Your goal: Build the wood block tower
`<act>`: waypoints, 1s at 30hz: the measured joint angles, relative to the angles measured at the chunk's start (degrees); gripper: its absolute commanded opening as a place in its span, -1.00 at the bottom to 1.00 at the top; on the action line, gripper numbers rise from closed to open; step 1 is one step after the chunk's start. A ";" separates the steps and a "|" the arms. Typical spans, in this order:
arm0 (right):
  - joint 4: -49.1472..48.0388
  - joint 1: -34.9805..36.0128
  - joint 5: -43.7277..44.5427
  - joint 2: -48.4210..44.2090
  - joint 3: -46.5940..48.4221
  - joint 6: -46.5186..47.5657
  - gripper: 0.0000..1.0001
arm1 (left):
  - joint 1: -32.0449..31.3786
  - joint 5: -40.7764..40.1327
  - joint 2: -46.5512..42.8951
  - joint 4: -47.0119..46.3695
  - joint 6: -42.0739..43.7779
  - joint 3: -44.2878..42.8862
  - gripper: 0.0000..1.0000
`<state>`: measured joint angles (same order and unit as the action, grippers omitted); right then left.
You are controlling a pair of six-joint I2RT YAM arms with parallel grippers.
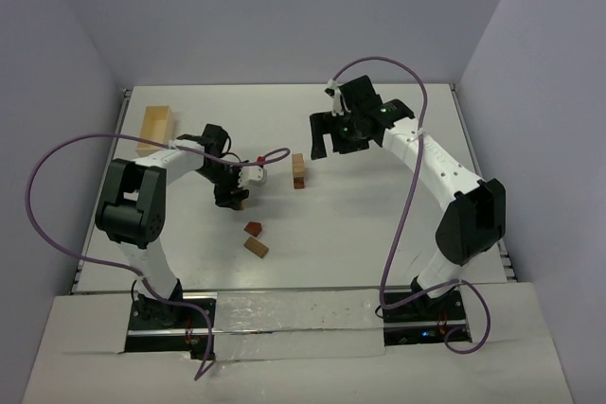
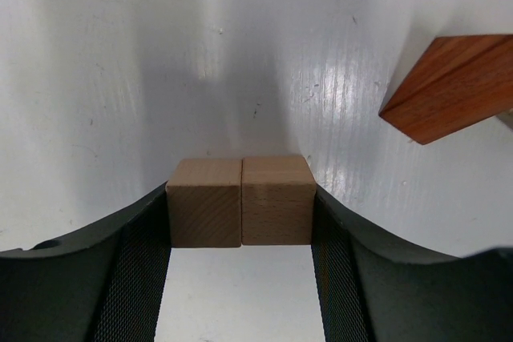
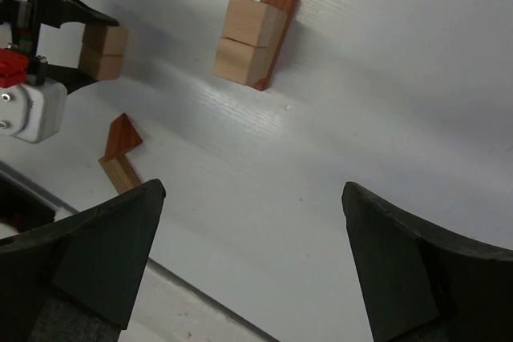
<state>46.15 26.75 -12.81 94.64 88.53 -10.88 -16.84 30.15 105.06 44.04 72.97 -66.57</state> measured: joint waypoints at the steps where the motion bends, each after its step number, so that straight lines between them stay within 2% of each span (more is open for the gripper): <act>1: -0.39 -0.78 -1.55 -0.23 -0.62 -0.13 0.99 | 0.00 0.17 -0.12 0.04 -0.43 0.00 -0.86; 3: -2.28 -2.79 -7.65 -1.09 -2.99 -0.80 0.99 | 0.01 0.90 -1.08 -0.04 -1.99 0.12 -0.97; 5: -4.20 -4.78 -15.03 -2.40 -6.15 -2.02 0.99 | 0.06 2.78 -4.22 -0.33 -4.65 0.71 -1.00; 10: -14.23 -7.01 -33.96 -5.55 -13.43 -8.68 0.99 | 0.11 10.73 -21.87 -3.36 -16.05 2.48 -1.00; 12: -22.27 -6.69 -41.42 -6.42 -16.22 -13.18 0.98 | 0.11 14.56 -27.74 -4.37 -20.87 1.29 -1.00; 15: -43.06 -5.96 -50.40 -6.84 -21.62 -29.16 0.98 | 0.07 18.55 -33.52 -6.91 -27.46 1.03 -1.00; 20: -86.98 -4.36 -57.67 -4.17 -26.90 -63.22 0.90 | -0.01 21.31 -43.27 -13.71 -38.17 6.45 -1.00; 23: -103.80 -3.57 -59.62 -2.26 -26.82 -77.10 0.87 | -0.52 22.85 -46.84 -16.23 -42.80 7.43 -1.00; 26: -110.57 -3.29 -60.95 -1.77 -26.82 -82.50 0.83 | -1.03 23.93 -47.25 -17.70 -44.53 7.35 -0.99; 30: -108.52 -3.39 -61.94 -2.14 -26.82 -81.57 0.84 | -1.21 23.95 -45.24 -17.12 -44.72 6.44 -1.00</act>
<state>-62.37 23.37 -74.75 92.50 61.71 -92.45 -18.05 54.10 59.81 26.92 28.25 -60.12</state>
